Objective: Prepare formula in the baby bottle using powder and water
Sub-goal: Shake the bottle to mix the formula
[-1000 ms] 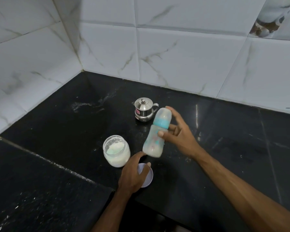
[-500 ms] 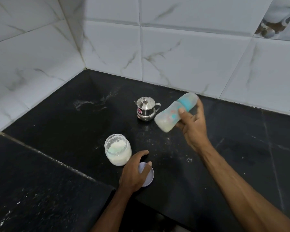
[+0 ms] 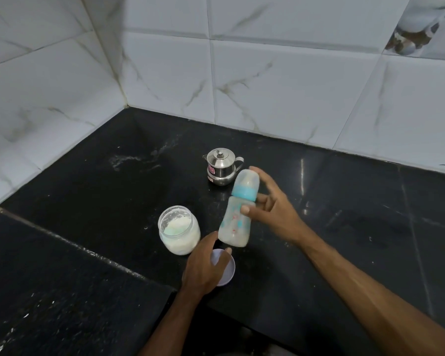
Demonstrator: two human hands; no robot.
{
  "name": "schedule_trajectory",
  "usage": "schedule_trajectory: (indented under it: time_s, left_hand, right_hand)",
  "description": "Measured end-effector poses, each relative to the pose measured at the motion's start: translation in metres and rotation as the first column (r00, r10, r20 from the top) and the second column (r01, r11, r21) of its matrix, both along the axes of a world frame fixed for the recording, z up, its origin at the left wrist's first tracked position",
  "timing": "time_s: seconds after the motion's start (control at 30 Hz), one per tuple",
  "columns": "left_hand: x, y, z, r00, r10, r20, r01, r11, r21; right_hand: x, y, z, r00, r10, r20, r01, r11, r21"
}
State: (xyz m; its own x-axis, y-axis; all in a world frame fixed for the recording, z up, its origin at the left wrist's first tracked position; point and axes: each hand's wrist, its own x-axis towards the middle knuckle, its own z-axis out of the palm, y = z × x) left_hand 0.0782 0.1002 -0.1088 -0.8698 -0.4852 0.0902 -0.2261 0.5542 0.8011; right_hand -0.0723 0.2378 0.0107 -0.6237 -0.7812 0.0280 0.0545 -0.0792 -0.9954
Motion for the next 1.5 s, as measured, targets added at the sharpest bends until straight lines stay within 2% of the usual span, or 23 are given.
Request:
schedule_trajectory:
  time_s: [0.1, 0.17, 0.23, 0.33, 0.37, 0.47, 0.53, 0.6, 0.67, 0.7, 0.73, 0.87, 0.93, 1.0, 1.07, 1.13, 1.2, 1.27, 1.33, 1.4, 1.43, 1.47, 1.5]
  left_hand:
    - [0.001, -0.001, -0.001, 1.000, -0.025, -0.017, 0.025, 1.000, 0.009]
    - [0.002, -0.001, -0.001, 1.000, -0.025, -0.009, 0.025, 1.000, 0.009]
    - [0.001, 0.001, 0.000, 1.000, -0.012, -0.003, 0.012, 1.000, 0.003]
    - [0.001, 0.001, 0.003, 1.000, 0.020, 0.017, -0.020, 1.000, -0.013]
    - [0.001, 0.001, 0.003, 1.000, 0.020, 0.013, -0.020, 1.000, -0.010]
    - [0.001, -0.001, 0.000, 1.000, -0.018, -0.011, 0.018, 1.000, 0.001]
    - [0.002, -0.001, 0.000, 1.000, -0.018, -0.011, 0.018, 1.000, 0.001]
    - [0.001, -0.001, 0.000, 1.000, -0.007, -0.012, 0.007, 1.000, -0.007]
    - [0.002, 0.000, 0.001, 1.000, 0.001, -0.004, -0.001, 1.000, -0.005]
    - [0.002, 0.000, 0.001, 1.000, 0.003, -0.007, -0.003, 1.000, -0.004]
    - [0.002, 0.000, 0.001, 1.000, 0.003, -0.014, -0.003, 1.000, -0.008]
    - [0.001, -0.001, 0.000, 0.999, -0.027, -0.027, 0.027, 1.000, 0.001]
    - [0.002, -0.001, -0.001, 0.999, -0.030, -0.021, 0.030, 1.000, 0.001]
    - [0.002, -0.002, -0.002, 1.000, -0.031, -0.004, 0.031, 1.000, -0.004]
    - [0.002, -0.001, 0.001, 1.000, -0.008, 0.006, 0.008, 1.000, -0.005]
    - [0.001, -0.001, 0.001, 1.000, -0.016, -0.010, 0.016, 1.000, -0.004]
    - [0.001, -0.001, 0.001, 0.999, -0.037, -0.027, 0.037, 0.999, 0.007]
    - [0.002, 0.000, 0.002, 0.999, -0.039, -0.029, 0.039, 0.999, 0.006]
    - [0.001, -0.001, 0.001, 1.000, -0.020, -0.023, 0.020, 1.000, 0.013]
    - [0.000, 0.000, 0.000, 1.000, 0.026, 0.004, -0.026, 0.997, 0.078]
    - [0.000, 0.000, 0.001, 0.999, 0.032, 0.015, -0.034, 0.993, 0.116]
    - [0.000, 0.000, 0.000, 0.999, 0.031, 0.013, -0.032, 0.990, 0.137]
    - [0.000, 0.000, 0.000, 1.000, 0.030, 0.007, -0.031, 0.995, 0.099]
  right_hand:
    - [-0.013, -0.003, 0.012, 0.959, -0.242, 0.150, 0.265, 0.951, -0.161]
    - [-0.021, -0.004, 0.015, 0.915, -0.329, 0.232, 0.381, 0.894, -0.236]
    - [-0.013, -0.005, 0.011, 0.944, -0.276, 0.179, 0.307, 0.935, -0.178]
    - [0.006, -0.004, 0.003, 0.999, -0.018, 0.037, 0.018, 1.000, -0.005]
    - [0.005, -0.004, 0.003, 0.999, -0.022, 0.029, 0.022, 1.000, -0.010]
    - [-0.012, -0.006, 0.010, 0.941, -0.291, 0.171, 0.318, 0.935, -0.155]
    - [-0.019, -0.006, 0.008, 0.909, -0.349, 0.226, 0.395, 0.896, -0.205]
    - [-0.007, -0.008, 0.003, 0.950, -0.265, 0.165, 0.289, 0.947, -0.142]
    - [0.008, -0.007, -0.003, 0.995, -0.077, 0.066, 0.079, 0.997, -0.021]
    - [0.011, -0.007, -0.005, 0.999, -0.030, 0.041, 0.029, 1.000, 0.007]
    - [0.008, -0.007, -0.003, 0.998, -0.052, 0.042, 0.052, 0.999, -0.007]
    - [-0.019, -0.005, 0.005, 0.910, -0.365, 0.197, 0.395, 0.907, -0.148]
    - [-0.017, -0.005, 0.000, 0.912, -0.363, 0.192, 0.393, 0.907, -0.152]
    - [-0.002, -0.006, -0.007, 0.971, -0.209, 0.118, 0.218, 0.974, -0.070]
    - [0.008, -0.005, -0.011, 0.998, -0.045, 0.051, 0.044, 0.999, 0.014]
    - [0.002, -0.006, -0.006, 0.992, -0.115, 0.050, 0.117, 0.993, -0.033]
    - [-0.013, -0.006, 0.002, 0.944, -0.295, 0.147, 0.313, 0.942, -0.122]
    - [-0.021, -0.008, 0.001, 0.903, -0.363, 0.230, 0.405, 0.897, -0.175]
    - [-0.009, -0.012, -0.007, 0.937, -0.287, 0.200, 0.314, 0.942, -0.117]
    - [0.012, -0.015, -0.017, 0.994, -0.043, 0.104, 0.042, 0.999, 0.011]
    - [0.019, -0.015, -0.021, 0.995, 0.072, 0.074, -0.076, 0.995, 0.058]
    - [0.020, -0.016, -0.023, 0.992, 0.118, 0.047, -0.121, 0.990, 0.073]
    - [0.016, -0.017, -0.022, 0.995, 0.097, 0.031, -0.098, 0.993, 0.061]
